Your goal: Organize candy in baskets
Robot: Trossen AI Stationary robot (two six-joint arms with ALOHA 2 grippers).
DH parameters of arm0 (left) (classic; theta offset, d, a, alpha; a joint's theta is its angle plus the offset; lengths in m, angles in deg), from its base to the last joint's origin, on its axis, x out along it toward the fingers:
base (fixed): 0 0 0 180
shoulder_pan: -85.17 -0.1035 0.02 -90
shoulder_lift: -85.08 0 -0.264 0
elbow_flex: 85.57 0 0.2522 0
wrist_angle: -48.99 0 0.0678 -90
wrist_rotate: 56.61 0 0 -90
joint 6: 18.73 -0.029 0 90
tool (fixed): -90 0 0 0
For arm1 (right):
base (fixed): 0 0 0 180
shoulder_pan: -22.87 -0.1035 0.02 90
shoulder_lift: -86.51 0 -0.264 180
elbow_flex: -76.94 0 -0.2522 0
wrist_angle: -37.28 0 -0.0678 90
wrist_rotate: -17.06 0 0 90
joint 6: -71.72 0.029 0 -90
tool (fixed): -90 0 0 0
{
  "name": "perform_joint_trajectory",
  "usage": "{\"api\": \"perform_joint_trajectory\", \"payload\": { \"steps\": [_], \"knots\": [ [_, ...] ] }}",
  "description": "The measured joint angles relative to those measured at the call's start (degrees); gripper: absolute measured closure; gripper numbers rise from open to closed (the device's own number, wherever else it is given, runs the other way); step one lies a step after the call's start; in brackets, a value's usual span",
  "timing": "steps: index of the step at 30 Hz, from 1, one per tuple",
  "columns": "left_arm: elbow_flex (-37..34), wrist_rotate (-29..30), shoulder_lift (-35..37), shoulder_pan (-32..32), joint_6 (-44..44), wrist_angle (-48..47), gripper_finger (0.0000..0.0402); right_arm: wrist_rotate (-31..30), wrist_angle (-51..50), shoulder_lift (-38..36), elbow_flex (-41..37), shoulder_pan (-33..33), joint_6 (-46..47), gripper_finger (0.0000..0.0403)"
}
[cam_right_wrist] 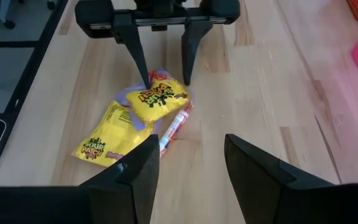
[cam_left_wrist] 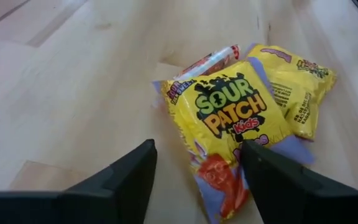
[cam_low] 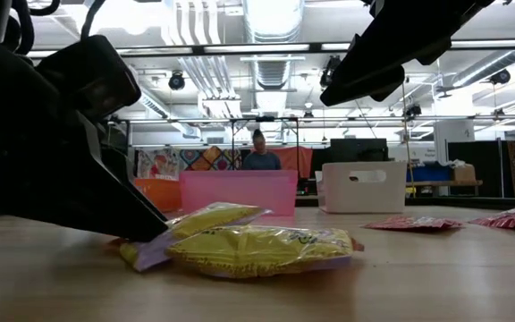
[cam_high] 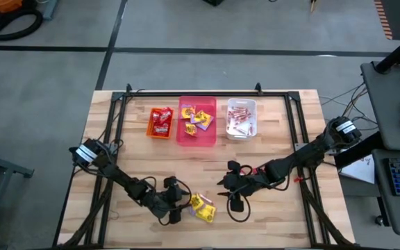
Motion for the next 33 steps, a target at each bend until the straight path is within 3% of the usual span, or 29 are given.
{"api": "perform_joint_trajectory", "payload": {
  "steps": [5, 17, 24, 33],
  "knots": [
    [-0.03, -0.15, 0.13, 0.10, 0.28, -0.73, 0.0229, 0.00, 0.02, 0.00, 0.00, 0.00, -0.02, 0.0233],
    [-0.20, -0.56, 3.19, 0.44, -3.81, -2.60, 0.0389, -0.02, 0.32, -0.02, 0.02, 0.00, -0.58, 0.0236],
    [-0.44, 2.80, 6.01, 0.72, -6.19, -5.03, 0.0397, -1.49, 5.95, 1.83, 0.04, 0.00, -2.68, 0.0234],
    [-0.35, 11.49, 12.24, 0.78, -13.81, -7.73, 0.0401, -3.38, 30.61, 12.87, 0.07, 3.09, -5.28, 0.0230]
  ]
}}
